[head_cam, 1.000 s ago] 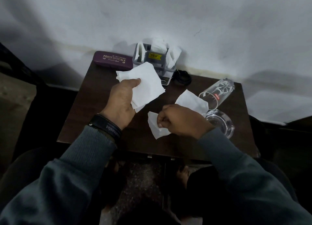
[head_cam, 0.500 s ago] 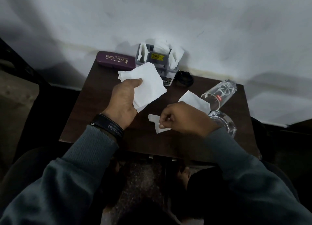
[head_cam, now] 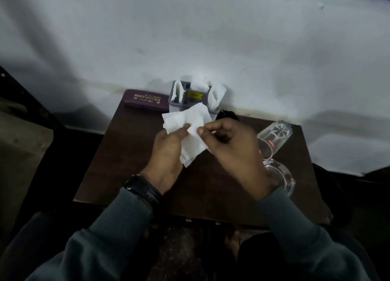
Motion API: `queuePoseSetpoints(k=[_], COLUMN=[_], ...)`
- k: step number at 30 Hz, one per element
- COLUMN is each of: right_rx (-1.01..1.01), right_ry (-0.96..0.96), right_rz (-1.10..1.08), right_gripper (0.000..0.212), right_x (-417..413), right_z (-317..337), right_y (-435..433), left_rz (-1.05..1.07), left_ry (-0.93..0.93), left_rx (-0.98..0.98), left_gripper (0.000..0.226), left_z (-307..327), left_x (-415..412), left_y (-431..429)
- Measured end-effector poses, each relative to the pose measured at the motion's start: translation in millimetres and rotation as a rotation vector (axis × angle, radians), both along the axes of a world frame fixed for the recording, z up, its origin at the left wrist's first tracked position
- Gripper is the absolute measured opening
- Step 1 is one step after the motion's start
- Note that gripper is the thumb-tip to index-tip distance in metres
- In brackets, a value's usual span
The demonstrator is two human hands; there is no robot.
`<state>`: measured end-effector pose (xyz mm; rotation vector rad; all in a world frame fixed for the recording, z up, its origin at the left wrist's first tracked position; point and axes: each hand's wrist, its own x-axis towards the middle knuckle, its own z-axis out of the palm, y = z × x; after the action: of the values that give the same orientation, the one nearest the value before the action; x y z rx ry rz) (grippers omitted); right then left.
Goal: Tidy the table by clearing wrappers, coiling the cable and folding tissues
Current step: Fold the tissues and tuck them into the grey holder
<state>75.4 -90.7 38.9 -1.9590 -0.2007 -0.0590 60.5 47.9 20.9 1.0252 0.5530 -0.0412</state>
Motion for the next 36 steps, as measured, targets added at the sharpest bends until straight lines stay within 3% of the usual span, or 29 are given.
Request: queuePoseSetpoints(k=[3,7,11,21,25,30,36], right_rx=[0.022,0.233,0.309,0.421,0.502,0.679,0.516], right_ry=[0.119,0.222,0.261,0.356,0.431,0.405,0.357], right_rz=[0.047,0.03,-0.038,-0.065,-0.086,-0.105,-0.071], right_gripper=[0.002,0.004,0.007,0.006,0.02,0.006,0.011], right_x=[-3,-2,-2,3,7,9,4], right_z=[1,9,9,14,20,36,38], right_y=[8,9,12,4,-9,-25,-13], left_rz=[-0.072,-0.075,-0.197,-0.101,-0.05,-0.046,-0.116], left_ry=[-0.049,-0.051,-0.115,-0.097,-0.086,-0.115,-0.138], left_rx=[-0.069,-0.167,-0.409,-0.323,-0.319,-0.248,-0.158], left_gripper=[0.039,0.035,0.06,0.047,0.042,0.025,0.028], left_z=[2,10,21,6,5,5,0], left_x=[-2,-6,-8,-4,-3,-1,-3], left_y=[-1,-3,-5,-6,-3,-1,-3])
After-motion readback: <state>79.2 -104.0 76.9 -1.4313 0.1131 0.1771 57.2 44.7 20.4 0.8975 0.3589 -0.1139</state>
